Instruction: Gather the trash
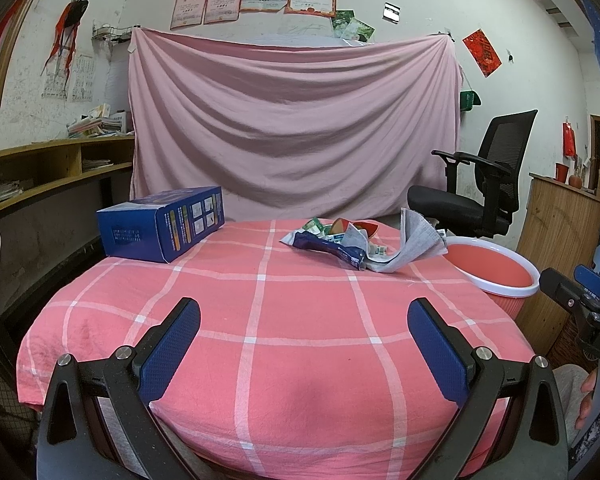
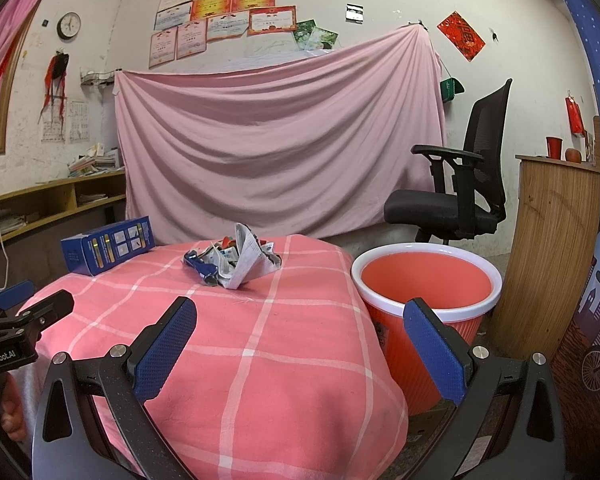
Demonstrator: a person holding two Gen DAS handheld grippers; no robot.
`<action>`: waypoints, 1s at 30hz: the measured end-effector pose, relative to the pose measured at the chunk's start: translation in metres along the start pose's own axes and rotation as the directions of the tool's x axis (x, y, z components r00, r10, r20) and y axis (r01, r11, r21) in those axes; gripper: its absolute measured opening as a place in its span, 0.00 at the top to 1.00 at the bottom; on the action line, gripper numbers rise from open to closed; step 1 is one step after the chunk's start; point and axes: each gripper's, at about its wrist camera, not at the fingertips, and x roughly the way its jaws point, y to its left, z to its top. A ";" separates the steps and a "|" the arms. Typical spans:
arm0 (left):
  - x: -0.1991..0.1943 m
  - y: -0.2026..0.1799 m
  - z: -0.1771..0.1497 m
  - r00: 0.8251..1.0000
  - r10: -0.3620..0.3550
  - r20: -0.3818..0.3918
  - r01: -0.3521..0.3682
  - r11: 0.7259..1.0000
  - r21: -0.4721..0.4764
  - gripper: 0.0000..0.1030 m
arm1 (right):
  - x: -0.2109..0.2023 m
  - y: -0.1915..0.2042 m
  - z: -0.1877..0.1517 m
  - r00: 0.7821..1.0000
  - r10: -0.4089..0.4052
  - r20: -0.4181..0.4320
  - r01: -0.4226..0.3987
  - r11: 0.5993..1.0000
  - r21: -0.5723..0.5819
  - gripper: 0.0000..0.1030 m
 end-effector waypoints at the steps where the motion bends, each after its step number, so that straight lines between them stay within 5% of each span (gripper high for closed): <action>1: 0.000 0.000 0.000 1.000 0.003 0.001 -0.003 1.000 -0.003 0.01 | 0.000 0.000 -0.001 1.000 -0.002 0.002 0.002 1.000 -0.001 0.00; 17: -0.004 0.009 0.003 0.997 0.058 0.047 -0.055 0.997 -0.053 0.01 | 0.008 0.003 -0.001 1.000 0.006 -0.016 -0.007 0.999 -0.040 0.00; 30: 0.030 0.008 0.049 0.994 0.044 0.096 -0.039 0.998 -0.048 0.01 | 0.033 -0.019 0.042 0.998 -0.021 0.056 0.021 1.000 -0.008 0.00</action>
